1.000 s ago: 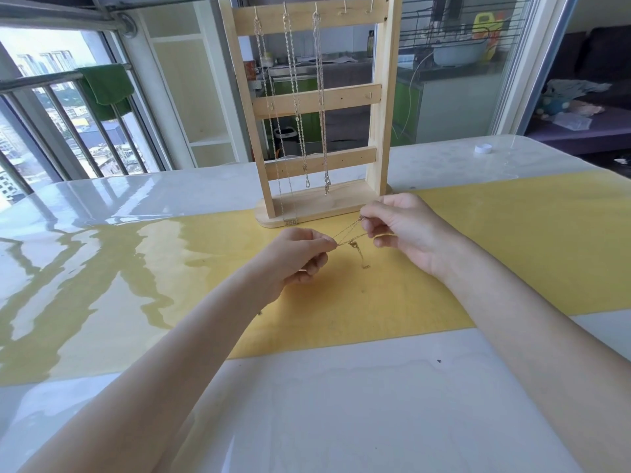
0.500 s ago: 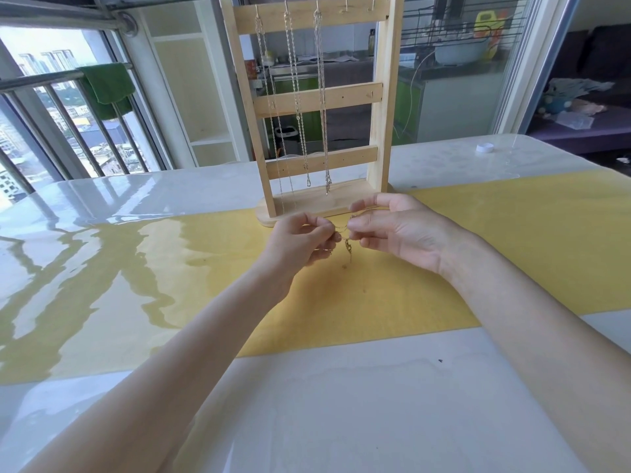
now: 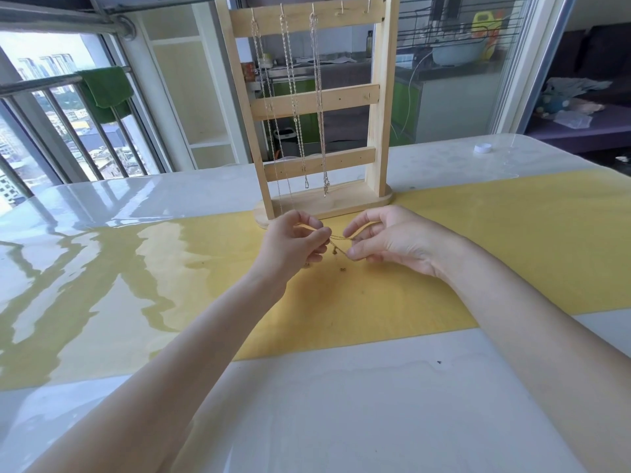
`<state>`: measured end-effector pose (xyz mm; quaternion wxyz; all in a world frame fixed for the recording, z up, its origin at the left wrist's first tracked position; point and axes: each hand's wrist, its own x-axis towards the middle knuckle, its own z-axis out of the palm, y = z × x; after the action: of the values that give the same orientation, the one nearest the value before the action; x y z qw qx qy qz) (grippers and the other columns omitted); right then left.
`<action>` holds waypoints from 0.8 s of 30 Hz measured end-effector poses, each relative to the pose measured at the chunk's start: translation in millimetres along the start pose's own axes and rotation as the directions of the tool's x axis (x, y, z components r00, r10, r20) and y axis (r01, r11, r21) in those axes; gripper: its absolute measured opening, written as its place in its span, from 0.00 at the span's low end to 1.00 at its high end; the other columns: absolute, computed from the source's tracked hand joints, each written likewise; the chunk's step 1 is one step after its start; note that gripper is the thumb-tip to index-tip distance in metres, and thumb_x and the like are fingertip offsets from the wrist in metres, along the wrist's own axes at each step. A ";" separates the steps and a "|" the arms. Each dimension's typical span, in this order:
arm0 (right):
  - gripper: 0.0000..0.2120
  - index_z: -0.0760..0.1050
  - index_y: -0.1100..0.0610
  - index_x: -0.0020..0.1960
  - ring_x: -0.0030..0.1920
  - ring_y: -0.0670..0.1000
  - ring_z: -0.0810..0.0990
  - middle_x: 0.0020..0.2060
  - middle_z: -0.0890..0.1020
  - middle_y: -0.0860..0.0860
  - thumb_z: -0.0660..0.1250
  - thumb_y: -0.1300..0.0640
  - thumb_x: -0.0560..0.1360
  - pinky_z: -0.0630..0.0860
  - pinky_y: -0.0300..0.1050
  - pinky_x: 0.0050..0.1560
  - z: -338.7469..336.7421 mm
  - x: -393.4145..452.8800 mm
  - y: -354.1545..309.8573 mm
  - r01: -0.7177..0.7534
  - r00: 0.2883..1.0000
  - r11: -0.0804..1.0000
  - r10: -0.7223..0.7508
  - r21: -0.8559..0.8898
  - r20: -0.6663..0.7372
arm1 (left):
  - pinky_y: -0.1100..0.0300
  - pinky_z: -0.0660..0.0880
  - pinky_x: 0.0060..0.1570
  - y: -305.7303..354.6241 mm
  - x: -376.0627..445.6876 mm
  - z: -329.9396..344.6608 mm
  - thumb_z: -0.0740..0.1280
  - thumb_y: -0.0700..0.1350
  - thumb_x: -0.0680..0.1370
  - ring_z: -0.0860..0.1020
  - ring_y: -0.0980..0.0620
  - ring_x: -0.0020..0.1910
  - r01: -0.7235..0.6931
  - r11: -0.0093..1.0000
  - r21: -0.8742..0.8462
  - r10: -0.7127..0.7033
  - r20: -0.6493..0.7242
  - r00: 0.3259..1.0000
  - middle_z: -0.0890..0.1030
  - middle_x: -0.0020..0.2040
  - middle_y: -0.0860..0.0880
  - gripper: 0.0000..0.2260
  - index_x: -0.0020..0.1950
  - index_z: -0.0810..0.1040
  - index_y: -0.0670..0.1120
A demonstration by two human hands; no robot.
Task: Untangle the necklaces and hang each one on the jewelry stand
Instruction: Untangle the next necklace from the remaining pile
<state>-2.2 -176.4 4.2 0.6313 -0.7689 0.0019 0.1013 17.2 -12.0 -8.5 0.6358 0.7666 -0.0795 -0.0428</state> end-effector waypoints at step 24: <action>0.08 0.76 0.61 0.42 0.30 0.49 0.78 0.28 0.80 0.53 0.66 0.73 0.72 0.79 0.42 0.34 -4.6 0.8 -3.7 -0.104 0.989 0.835 0.146 0.540 -0.036 | 0.67 0.78 0.37 -3.2 1.0 2.0 0.63 0.35 0.78 0.77 0.60 0.30 0.008 0.983 0.186 -0.059 0.273 0.960 0.76 0.38 0.47 0.05 0.45 0.72 0.44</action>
<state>-0.2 -180.0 8.5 0.8125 -0.5632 0.1043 0.1084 18.1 -13.5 -12.0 0.5446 0.8093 -0.1582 -0.1530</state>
